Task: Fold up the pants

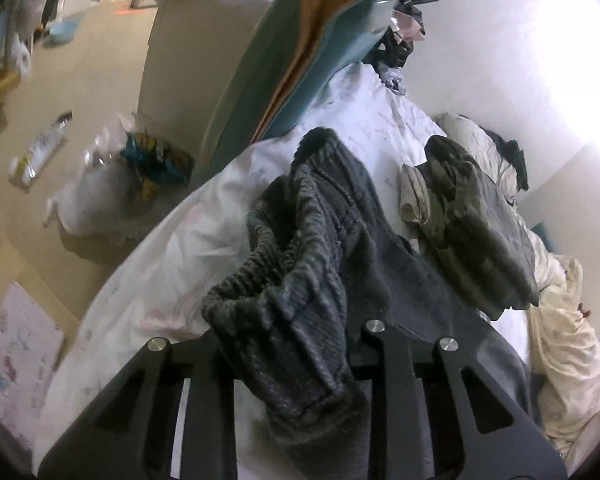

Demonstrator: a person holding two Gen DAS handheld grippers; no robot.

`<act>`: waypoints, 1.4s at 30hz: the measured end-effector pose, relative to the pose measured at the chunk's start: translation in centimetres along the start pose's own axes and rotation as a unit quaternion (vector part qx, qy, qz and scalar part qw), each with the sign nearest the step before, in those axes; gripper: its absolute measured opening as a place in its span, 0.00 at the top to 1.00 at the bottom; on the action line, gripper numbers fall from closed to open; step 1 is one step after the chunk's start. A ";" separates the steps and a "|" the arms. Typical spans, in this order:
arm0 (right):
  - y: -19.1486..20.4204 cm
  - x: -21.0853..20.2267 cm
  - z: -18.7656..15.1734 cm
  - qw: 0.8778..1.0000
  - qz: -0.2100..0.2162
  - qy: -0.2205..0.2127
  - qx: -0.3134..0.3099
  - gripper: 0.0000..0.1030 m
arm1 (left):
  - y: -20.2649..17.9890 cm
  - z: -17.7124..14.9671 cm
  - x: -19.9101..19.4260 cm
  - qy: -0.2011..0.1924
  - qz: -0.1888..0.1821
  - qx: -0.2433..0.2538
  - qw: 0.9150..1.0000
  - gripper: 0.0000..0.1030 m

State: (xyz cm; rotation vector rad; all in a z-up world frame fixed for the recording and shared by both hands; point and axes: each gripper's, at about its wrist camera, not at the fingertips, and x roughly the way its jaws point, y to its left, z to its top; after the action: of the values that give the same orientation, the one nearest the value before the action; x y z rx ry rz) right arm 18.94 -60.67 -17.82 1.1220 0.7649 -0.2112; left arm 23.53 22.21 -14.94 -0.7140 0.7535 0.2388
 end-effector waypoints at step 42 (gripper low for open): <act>0.3 -13.1 -8.2 0.978 -0.202 0.042 -0.015 0.94 | 11.6 6.4 -22.8 0.035 0.086 -0.027 0.995 0.85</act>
State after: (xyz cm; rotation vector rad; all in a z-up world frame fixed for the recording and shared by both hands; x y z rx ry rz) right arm 5.88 -56.19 -10.93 0.9426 1.0655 -0.4959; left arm 5.54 36.15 -1.62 -0.7116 0.8783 0.3929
